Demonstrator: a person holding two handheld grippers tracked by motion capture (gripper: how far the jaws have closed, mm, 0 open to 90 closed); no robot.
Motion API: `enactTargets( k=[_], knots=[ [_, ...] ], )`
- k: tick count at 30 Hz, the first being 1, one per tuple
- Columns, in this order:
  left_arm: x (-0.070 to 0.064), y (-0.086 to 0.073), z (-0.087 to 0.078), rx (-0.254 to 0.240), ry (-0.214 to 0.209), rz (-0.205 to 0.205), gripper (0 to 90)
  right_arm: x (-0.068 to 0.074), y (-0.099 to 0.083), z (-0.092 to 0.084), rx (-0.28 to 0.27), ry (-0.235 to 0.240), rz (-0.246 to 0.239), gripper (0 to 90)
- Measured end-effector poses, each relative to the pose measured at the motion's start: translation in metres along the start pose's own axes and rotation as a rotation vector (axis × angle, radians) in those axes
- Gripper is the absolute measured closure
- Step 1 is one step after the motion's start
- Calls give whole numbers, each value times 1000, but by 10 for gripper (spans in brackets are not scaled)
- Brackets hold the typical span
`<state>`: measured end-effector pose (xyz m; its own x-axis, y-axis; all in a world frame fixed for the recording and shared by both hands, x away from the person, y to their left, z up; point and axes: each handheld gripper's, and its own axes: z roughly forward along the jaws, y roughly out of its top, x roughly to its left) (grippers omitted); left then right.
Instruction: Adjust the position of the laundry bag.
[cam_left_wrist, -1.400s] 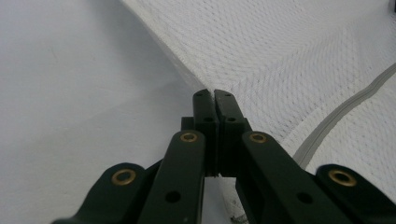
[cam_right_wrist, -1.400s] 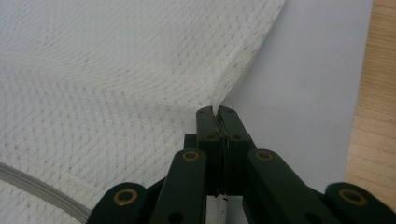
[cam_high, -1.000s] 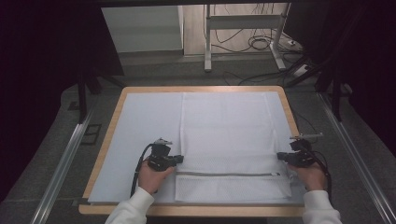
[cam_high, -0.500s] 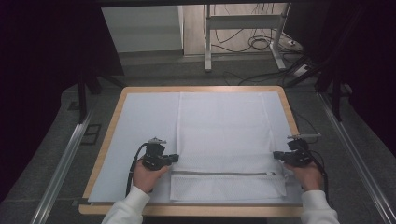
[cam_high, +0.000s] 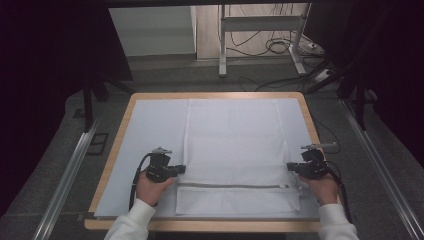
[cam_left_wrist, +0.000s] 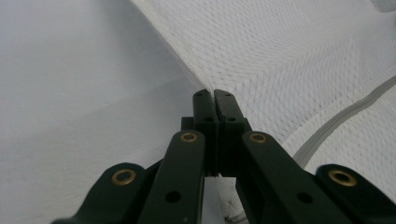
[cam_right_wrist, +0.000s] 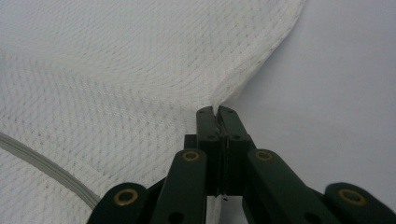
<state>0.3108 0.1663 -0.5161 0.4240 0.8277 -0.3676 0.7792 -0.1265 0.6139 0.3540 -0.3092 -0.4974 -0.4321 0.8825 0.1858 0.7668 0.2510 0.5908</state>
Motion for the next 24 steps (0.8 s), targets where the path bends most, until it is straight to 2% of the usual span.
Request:
enactTargets(
  k=[7,24],
  knots=[
    [6,-3,-5,-1,6,-6,898,8,1,3,1,4,-13,881],
    [30,-10,-20,-4,27,-34,897,33,5,14,-11,26,-64,881]
  ],
)
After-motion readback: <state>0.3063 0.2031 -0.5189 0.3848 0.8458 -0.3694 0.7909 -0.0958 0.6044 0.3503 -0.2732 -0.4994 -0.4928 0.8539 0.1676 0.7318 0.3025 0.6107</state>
